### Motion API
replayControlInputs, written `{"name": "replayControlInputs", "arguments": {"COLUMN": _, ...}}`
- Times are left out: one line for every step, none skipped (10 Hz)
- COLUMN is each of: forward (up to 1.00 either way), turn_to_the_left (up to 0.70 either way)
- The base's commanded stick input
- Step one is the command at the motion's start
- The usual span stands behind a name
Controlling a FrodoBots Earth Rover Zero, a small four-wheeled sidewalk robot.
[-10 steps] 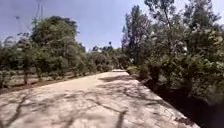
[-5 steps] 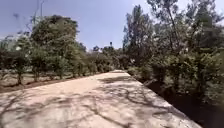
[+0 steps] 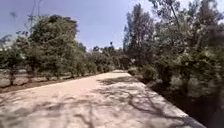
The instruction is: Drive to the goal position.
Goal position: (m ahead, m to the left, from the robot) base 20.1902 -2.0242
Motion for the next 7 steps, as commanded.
{"name": "replayControlInputs", "arguments": {"forward": 0.70, "turn_to_the_left": 0.00}}
{"name": "replayControlInputs", "arguments": {"forward": 0.70, "turn_to_the_left": 0.00}}
{"name": "replayControlInputs", "arguments": {"forward": 0.70, "turn_to_the_left": 0.00}}
{"name": "replayControlInputs", "arguments": {"forward": 0.70, "turn_to_the_left": 0.00}}
{"name": "replayControlInputs", "arguments": {"forward": 0.70, "turn_to_the_left": 0.00}}
{"name": "replayControlInputs", "arguments": {"forward": 0.70, "turn_to_the_left": 0.00}}
{"name": "replayControlInputs", "arguments": {"forward": 0.70, "turn_to_the_left": 0.00}}
